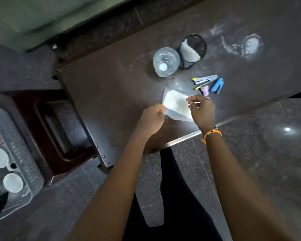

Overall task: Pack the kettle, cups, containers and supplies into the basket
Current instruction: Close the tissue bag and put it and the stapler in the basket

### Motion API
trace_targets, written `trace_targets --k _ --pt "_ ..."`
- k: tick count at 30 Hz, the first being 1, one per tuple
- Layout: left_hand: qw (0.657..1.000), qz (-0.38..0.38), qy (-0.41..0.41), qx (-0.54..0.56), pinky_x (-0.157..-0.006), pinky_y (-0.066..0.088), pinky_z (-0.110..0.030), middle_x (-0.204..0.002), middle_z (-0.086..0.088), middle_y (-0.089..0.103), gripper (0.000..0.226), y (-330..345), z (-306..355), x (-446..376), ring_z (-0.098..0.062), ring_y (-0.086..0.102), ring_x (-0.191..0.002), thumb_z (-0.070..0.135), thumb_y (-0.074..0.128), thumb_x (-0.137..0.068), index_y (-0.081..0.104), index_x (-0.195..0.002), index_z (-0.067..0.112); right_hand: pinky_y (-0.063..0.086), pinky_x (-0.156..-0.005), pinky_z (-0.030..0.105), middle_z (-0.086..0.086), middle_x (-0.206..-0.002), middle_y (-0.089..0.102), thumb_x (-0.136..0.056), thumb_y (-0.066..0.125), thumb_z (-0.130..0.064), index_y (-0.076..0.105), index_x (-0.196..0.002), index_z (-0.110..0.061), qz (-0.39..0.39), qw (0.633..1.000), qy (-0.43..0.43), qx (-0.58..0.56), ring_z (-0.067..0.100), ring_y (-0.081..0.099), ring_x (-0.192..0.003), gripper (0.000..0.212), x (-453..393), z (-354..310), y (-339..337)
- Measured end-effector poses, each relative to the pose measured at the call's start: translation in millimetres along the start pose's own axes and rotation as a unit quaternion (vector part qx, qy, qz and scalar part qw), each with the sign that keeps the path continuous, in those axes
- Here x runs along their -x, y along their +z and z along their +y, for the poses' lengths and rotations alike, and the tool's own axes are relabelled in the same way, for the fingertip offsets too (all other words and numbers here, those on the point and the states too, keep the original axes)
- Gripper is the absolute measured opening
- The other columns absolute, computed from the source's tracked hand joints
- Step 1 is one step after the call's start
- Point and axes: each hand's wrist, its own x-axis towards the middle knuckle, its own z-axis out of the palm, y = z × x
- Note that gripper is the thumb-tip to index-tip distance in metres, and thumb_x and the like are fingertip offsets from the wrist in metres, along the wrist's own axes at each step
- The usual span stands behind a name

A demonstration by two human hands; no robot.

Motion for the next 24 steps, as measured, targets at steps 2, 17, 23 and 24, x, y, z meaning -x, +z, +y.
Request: trace_targets --k 2,17,23,24 --pt "0.999 -0.002 0.037 -0.036 -0.087 0.043 -0.025 -0.117 -0.011 0.06 0.028 15 20 -16 -0.026 0.059 -0.104 0.006 0.041 -0.092 0.064 -0.106 0.012 0.048 -0.085 0.035 0.016 -0.104 0.072 -0.084 0.05 0.002 0.07 -0.094 -0.003 0.038 0.999 0.019 0.011 0.034 0.066 -0.093 0.022 -15 14 -11" --pt "0.935 -0.059 0.167 -0.306 -0.115 0.024 -0.03 -0.157 -0.007 0.016 0.044 89 90 -126 -0.023 0.021 -0.143 0.003 0.038 -0.094 0.044 -0.137 0.009 0.049 -0.078 0.042 0.018 -0.126 0.051 -0.084 0.042 0.003 0.06 -0.115 -0.008 -0.024 0.98 -0.071 0.185 0.039 0.053 -0.108 0.038 -90 65 -23" --pt "0.936 -0.039 0.125 -0.327 -0.103 0.041 -0.038 -0.143 -0.009 0.037 0.043 102 100 -142 -0.026 0.04 -0.13 0.012 0.045 -0.095 0.042 -0.137 0.01 0.048 -0.082 0.045 0.019 -0.119 0.056 -0.084 0.042 0.006 0.051 -0.117 -0.007 -0.015 0.967 -0.096 0.236 0.037 0.052 -0.108 0.037 -99 72 -22" --pt "0.933 -0.036 0.126 -0.336 -0.102 0.041 -0.039 -0.143 -0.01 0.036 0.039 105 100 -142 -0.028 0.039 -0.129 0.011 0.045 -0.095 0.046 -0.134 0.009 0.047 -0.082 0.045 0.02 -0.117 0.057 -0.085 0.043 0.005 0.05 -0.116 -0.006 -0.015 0.966 -0.095 0.238 0.038 0.052 -0.106 0.034 -101 73 -23"
